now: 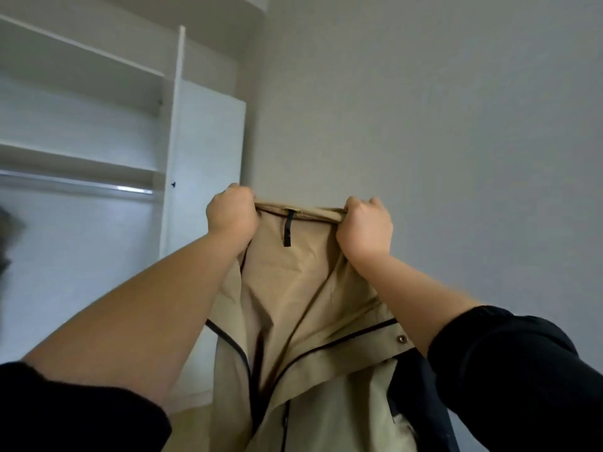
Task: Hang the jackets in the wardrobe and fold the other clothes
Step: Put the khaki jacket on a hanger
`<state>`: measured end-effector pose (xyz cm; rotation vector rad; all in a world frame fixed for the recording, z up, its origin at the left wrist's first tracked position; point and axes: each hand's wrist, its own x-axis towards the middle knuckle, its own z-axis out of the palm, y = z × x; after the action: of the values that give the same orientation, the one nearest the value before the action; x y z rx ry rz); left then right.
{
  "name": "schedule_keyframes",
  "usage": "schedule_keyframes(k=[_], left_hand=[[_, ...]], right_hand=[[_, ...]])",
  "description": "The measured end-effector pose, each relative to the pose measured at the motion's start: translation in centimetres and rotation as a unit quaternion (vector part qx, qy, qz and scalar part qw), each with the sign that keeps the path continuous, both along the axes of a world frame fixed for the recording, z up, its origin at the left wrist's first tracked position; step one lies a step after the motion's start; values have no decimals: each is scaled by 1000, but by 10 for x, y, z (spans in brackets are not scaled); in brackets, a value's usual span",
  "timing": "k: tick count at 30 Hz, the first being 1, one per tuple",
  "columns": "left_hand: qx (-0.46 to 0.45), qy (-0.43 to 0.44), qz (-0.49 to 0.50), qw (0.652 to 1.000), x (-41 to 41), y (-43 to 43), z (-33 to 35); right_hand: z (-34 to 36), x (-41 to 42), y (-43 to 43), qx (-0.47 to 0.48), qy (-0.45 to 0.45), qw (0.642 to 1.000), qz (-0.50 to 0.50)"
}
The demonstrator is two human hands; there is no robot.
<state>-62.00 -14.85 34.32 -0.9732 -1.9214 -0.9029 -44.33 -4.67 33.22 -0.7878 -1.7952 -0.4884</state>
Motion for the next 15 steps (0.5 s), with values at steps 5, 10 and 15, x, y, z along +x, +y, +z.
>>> schedule_keyframes(k=[5,10,15], left_hand=[[-151,-113,53,981,-67,12,-22],[-291,-131,102,942,-135,49,-90],[-323,-176,59,928,-184,70,-141]], right_hand=[[-25,-81,45,-101,-67,993,14],[-92,-150,83,-232,-170,957,16],[-121,-193,101,-241,-165,956,25]])
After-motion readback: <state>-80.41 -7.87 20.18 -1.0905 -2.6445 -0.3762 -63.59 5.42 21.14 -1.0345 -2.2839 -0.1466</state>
